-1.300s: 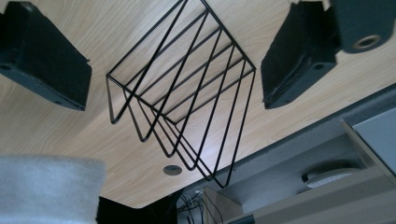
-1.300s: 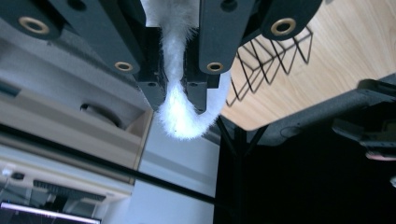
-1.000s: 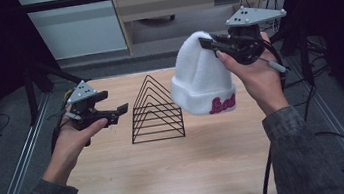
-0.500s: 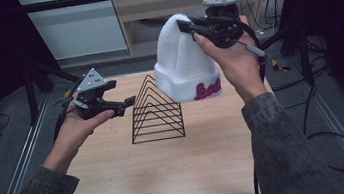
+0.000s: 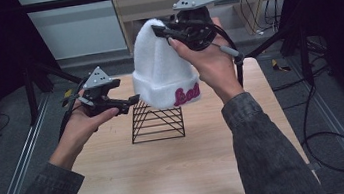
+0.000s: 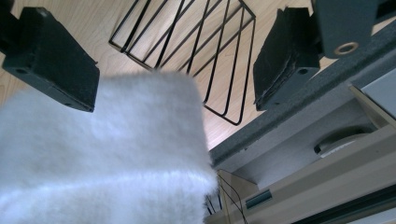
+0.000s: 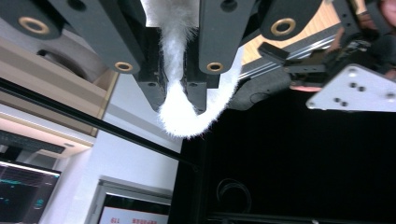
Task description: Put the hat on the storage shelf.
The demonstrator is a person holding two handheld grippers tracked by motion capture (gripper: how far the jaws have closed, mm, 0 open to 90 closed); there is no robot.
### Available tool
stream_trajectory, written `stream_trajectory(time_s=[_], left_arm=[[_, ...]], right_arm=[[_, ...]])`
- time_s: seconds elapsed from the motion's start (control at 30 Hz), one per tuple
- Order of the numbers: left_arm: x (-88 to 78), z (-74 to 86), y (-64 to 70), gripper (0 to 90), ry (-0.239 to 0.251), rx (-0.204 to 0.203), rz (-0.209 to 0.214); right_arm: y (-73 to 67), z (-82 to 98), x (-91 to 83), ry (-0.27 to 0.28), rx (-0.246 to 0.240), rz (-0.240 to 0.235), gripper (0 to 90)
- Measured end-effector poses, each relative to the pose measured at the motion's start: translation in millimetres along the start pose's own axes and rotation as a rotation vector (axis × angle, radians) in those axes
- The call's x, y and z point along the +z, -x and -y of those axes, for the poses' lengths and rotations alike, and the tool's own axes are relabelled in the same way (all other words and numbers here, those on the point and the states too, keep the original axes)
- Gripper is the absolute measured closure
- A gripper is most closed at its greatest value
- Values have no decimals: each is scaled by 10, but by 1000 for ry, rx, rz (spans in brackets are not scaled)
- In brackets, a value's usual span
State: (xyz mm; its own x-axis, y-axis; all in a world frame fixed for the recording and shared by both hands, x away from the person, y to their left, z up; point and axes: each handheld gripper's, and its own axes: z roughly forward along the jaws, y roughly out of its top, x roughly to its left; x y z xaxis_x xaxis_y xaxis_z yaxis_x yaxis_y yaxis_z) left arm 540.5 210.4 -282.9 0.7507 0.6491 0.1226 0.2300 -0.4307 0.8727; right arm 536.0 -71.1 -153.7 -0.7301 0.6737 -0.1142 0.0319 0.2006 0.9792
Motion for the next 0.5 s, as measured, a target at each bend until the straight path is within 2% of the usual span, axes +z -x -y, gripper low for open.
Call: stream_trajectory(time_s=[0.07, 0.13, 0.2, 0.27, 0.37, 0.47, 0.5], left_arm=[[21, 4, -24, 140, 2, -3, 13], [21, 2, -25, 186, 8, -5, 10], [24, -5, -36, 195, 22, -5, 14], [49, -9, -43, 195, 37, -31, 46], [85, -2, -42, 194, 17, -23, 34], [126, 13, -44, 274, -9, -28, 39], [133, 14, -37, 365, -21, -17, 45]], right_arm=[[-41, -8, 44, 2, -2, -16, 830], [-58, -9, 60, 3, -1, -23, 830], [-88, -7, 91, 7, -4, -38, 830], [-135, -6, 122, 11, -10, -54, 830], [-164, -1, 132, 12, -9, -62, 830], [-195, 16, 144, 7, -17, -67, 829], [-199, 23, 146, 7, -19, -71, 830]])
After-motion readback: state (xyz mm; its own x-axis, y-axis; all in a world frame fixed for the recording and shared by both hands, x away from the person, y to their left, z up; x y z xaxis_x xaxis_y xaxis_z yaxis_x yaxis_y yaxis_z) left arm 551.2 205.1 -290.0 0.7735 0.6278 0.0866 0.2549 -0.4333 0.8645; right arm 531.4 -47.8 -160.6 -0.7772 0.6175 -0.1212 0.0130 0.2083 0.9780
